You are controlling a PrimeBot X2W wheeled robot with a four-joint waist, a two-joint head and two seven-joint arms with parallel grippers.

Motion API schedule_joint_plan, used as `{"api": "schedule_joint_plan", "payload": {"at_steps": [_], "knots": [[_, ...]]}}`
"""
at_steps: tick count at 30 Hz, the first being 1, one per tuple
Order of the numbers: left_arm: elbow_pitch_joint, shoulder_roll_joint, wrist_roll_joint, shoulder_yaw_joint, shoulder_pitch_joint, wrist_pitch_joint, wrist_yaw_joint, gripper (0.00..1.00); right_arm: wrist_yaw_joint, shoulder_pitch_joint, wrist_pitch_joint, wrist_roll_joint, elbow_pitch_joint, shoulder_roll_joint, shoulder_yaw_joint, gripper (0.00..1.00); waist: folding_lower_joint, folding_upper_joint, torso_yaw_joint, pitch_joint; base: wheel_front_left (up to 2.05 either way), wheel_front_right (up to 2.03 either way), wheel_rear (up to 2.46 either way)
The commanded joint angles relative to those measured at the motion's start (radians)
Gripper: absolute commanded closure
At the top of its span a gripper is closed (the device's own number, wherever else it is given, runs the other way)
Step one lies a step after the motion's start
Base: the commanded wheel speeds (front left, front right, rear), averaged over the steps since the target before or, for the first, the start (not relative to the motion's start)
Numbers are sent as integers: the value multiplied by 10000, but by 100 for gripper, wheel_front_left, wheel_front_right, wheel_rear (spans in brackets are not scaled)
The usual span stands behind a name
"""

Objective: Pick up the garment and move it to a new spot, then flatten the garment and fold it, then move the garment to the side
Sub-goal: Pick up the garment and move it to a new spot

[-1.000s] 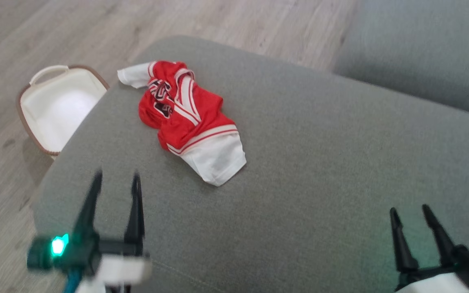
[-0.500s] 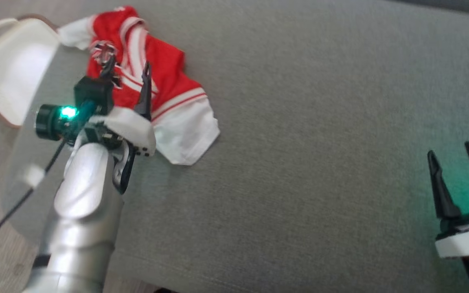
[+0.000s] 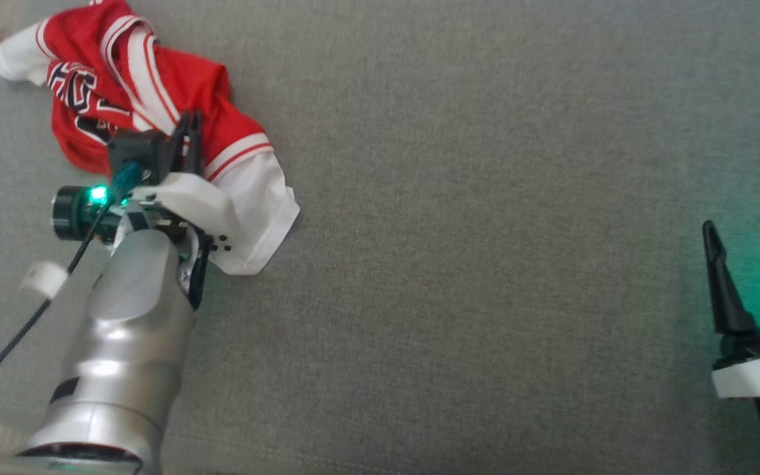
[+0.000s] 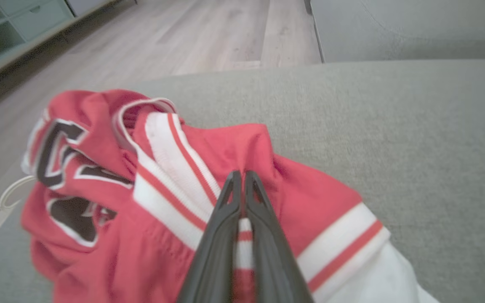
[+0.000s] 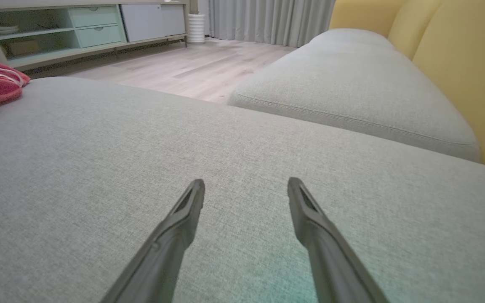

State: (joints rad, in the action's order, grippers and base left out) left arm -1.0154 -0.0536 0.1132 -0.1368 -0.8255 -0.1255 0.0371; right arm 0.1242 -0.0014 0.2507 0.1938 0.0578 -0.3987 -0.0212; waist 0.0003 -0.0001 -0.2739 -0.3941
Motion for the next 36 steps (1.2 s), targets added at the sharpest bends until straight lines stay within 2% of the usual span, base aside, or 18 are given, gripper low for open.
{"api": "schedule_joint_plan", "payload": {"at_steps": [1,6,11,15,18,25,29,33,34,35,36], "knots": [[134,-583,-94,197,-244,-611,-106,100,65,-33,111,44,-173,-9,-180,0,-3,1,88,515,0,0,0],[522,-990,-371,-18,-235,-1311,-118,100,65,98,111,-5,109,763,-398,0,-3,1,404,1895,0,0,0],[1764,-1315,-629,-434,-206,-1357,313,100,65,449,111,-82,329,1542,-588,0,-3,1,1029,3220,0,0,0],[2893,-1418,-649,-771,-160,-1358,600,100,65,762,111,-154,343,2017,-702,0,-3,1,1869,3962,0,0,0],[3717,-1286,-410,-1009,-222,-1070,766,100,65,912,111,82,283,2383,-577,0,-3,1,2538,4172,0,0,0],[5238,-1070,-90,-1683,-94,-272,881,100,65,979,111,161,168,2692,-836,0,-3,1,4021,4236,0,0,0],[5131,-909,298,-1902,297,-88,904,100,65,905,111,188,181,2762,-945,0,-3,1,4687,4065,0,0,0],[4401,-652,640,-2266,690,-433,920,100,65,768,111,290,247,2815,-961,0,-3,1,4980,3642,0,0,0],[4086,-564,706,-2395,750,-557,923,57,65,698,111,379,281,2832,-1009,0,-3,1,4976,3500,0,0,0],[3789,-450,821,-2433,777,-754,924,0,65,607,111,518,276,2866,-1043,0,-3,1,4949,3355,0,0,0],[3476,-360,865,-2476,774,-941,923,0,65,515,111,625,306,2882,-1102,0,-3,1,4908,3239,0,0,0]]}}
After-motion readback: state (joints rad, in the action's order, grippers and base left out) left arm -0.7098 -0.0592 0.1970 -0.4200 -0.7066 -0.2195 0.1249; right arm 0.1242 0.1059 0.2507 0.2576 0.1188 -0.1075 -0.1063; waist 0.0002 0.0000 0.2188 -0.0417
